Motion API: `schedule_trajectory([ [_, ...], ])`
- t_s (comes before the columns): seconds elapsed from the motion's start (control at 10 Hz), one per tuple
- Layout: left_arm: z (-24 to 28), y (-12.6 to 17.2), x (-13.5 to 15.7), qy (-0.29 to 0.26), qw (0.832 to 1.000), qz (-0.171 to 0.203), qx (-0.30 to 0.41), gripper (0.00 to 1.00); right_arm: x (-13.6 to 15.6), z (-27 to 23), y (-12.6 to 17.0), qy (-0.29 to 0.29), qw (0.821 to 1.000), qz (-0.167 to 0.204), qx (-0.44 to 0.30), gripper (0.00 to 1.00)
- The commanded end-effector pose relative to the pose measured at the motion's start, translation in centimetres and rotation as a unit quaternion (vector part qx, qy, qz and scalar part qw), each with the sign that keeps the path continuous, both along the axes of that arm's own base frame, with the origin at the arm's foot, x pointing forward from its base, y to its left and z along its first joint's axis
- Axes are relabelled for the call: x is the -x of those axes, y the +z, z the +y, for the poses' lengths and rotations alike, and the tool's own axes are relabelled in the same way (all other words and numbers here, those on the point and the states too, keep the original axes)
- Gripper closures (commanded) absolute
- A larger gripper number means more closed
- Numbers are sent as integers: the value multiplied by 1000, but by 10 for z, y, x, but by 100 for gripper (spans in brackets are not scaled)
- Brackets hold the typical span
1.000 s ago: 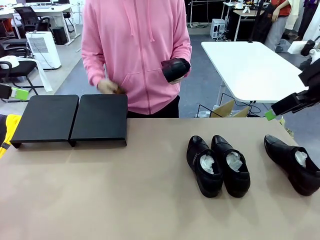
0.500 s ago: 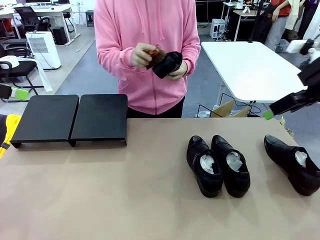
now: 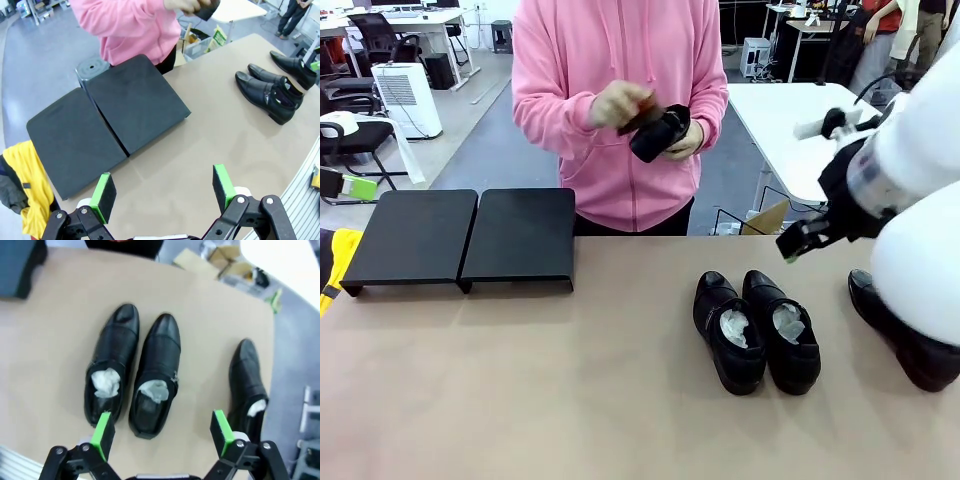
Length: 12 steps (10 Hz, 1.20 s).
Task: Organize the shoes by placing them on the stand.
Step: Pick up one Shoe and place it in the middle of the table.
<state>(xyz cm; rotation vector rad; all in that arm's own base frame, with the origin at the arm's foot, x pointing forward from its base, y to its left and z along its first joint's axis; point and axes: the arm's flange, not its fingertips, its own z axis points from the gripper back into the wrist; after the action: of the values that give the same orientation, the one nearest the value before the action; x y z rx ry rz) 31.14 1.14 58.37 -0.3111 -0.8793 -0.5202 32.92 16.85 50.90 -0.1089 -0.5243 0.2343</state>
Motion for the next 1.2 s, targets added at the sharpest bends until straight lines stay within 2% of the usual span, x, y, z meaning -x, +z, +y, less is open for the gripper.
schedule_trajectory([
  [0.0,2,0,1,-6,1000,-2,-1,0,0,12,-14,-16,999,43,11,0],
  [0.2,2,0,1,-6,1000,-2,-1,0,-1,20,-28,5,997,78,12,0],
  [0.4,2,0,1,-6,1000,-2,-1,0,-6,21,-28,1,996,89,14,36],
  [0.5,2,0,1,-6,1000,-2,-1,0,-8,21,-29,6,995,99,7,36],
  [0.7,2,0,1,-6,1000,-2,-1,0,-20,17,-42,-27,992,119,-8,36],
  [0.9,2,0,1,-6,1000,-2,-1,0,-38,21,-68,-59,990,126,-30,36],
  [1.1,2,0,1,-6,1000,-2,-1,0,-49,30,-89,-59,987,139,-47,36],
])
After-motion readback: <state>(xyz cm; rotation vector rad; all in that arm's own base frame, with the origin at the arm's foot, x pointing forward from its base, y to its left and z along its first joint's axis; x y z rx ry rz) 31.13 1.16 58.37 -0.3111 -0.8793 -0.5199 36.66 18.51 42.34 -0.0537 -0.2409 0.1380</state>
